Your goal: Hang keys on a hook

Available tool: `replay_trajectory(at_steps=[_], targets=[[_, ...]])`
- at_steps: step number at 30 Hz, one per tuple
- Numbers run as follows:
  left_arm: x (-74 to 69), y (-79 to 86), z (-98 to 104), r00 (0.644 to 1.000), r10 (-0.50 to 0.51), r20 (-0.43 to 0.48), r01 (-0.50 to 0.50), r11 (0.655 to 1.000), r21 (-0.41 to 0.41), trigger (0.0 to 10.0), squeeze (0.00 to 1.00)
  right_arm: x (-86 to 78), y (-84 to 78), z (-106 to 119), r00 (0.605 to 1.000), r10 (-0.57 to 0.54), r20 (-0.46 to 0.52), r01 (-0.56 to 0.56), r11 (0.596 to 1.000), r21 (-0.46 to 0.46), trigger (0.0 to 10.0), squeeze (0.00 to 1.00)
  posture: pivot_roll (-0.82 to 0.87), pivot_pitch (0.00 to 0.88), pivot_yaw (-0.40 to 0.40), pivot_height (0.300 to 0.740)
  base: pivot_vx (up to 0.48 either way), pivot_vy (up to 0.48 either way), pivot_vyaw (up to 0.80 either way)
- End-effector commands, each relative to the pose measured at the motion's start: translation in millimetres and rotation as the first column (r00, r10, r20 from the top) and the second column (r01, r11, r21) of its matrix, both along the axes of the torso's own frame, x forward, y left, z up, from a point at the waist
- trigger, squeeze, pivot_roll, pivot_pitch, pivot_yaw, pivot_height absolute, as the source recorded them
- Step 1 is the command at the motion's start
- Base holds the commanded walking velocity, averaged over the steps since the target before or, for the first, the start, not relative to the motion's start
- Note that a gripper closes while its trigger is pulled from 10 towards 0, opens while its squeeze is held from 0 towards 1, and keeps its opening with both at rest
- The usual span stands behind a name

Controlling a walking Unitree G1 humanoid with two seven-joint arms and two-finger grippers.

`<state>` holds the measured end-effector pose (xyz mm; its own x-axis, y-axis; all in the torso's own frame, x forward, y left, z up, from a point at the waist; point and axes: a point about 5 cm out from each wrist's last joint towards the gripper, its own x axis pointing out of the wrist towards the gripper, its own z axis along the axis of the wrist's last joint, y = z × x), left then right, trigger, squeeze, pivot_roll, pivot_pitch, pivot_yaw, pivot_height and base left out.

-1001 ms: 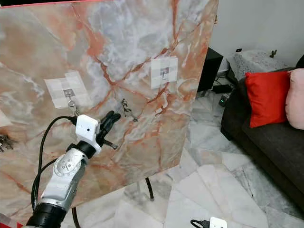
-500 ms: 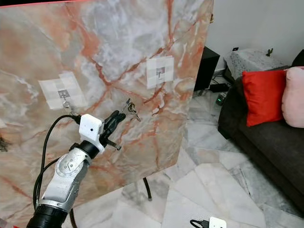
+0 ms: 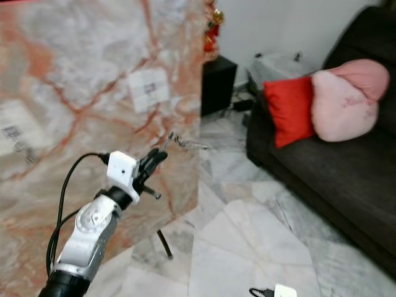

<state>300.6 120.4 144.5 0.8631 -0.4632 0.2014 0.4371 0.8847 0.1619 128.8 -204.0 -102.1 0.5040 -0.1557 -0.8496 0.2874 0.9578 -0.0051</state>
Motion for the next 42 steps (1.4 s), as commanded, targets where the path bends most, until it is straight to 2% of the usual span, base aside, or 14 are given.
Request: replay_trajectory(at_steps=[1, 10, 17, 20, 22, 24, 30, 42], targets=[[2.4, 1.2, 5, 1.000, 0.008, 0.011, -0.008, 1.000, 0.003, 10.0, 0.00, 0.8, -0.9, 0, 1.000, 0.001, -0.001, -0.001, 1.000, -0.004, 10.0, 0.00, 0.01, 0.000, -0.064, 0.740, 0.000, 0.000, -0.79], [7.2, -4.0, 11, 1.000, 0.010, 0.022, -0.010, 1.000, -0.009, 10.0, 0.00, 2.2, -1.0, 1, 1.000, 0.002, 0.006, -0.002, 1.000, -0.008, 10.0, 0.00, 0.01, 0.000, -0.065, 0.740, 0.000, 0.000, -0.14], [16.4, -21.3, 17, 0.999, -0.029, 0.040, 0.029, 1.000, 0.008, 10.0, 0.00, 2.6, -0.5, 1, 1.000, 0.005, 0.005, -0.005, 1.000, -0.008, 10.0, 0.00, 0.02, 0.000, -0.066, 0.740, 0.000, 0.000, 0.00], [25.8, -32.2, 25, 0.997, -0.057, 0.053, 0.057, 0.998, 0.013, 10.0, 0.00, 2.9, -0.1, 1, 1.000, 0.005, 0.007, -0.005, 1.000, -0.006, 10.0, 0.00, 0.02, 0.000, -0.064, 0.740, 0.000, 0.000, 0.00], [33.3, -37.9, 26, 0.996, -0.066, 0.051, 0.064, 0.997, 0.046, 10.0, 0.00, 3.1, 0.4, 1, 1.000, 0.005, 0.007, -0.005, 1.000, -0.005, 10.0, 0.00, 0.01, 0.000, -0.058, 0.740, 0.000, 0.000, 0.00], [35.0, -38.9, 27, 0.996, -0.067, 0.050, 0.065, 0.997, 0.045, 10.0, 0.00, 3.2, 0.6, 1, 1.000, 0.005, 0.007, -0.005, 1.000, -0.005, 10.0, 0.00, 0.01, 0.000, -0.058, 0.740, 0.000, 0.000, 0.00], [53.9, -47.1, 36, 0.998, -0.041, 0.048, 0.038, 0.997, 0.069, 10.0, 0.00, 3.8, 0.5, 1, 1.000, 0.001, 0.009, -0.001, 1.000, -0.005, 10.0, 0.00, 0.01, 0.000, -0.056, 0.740, 0.000, 0.000, 0.00], [72.4, -69.7, 50, 0.997, -0.053, 0.060, 0.046, 0.992, 0.117, 10.0, 0.00, 5.0, 0.9, 1, 1.000, 0.002, 0.012, -0.002, 1.000, -0.005, 10.0, 0.00, 0.01, 0.000, -0.051, 0.740, 0.000, 0.000, 0.00]])
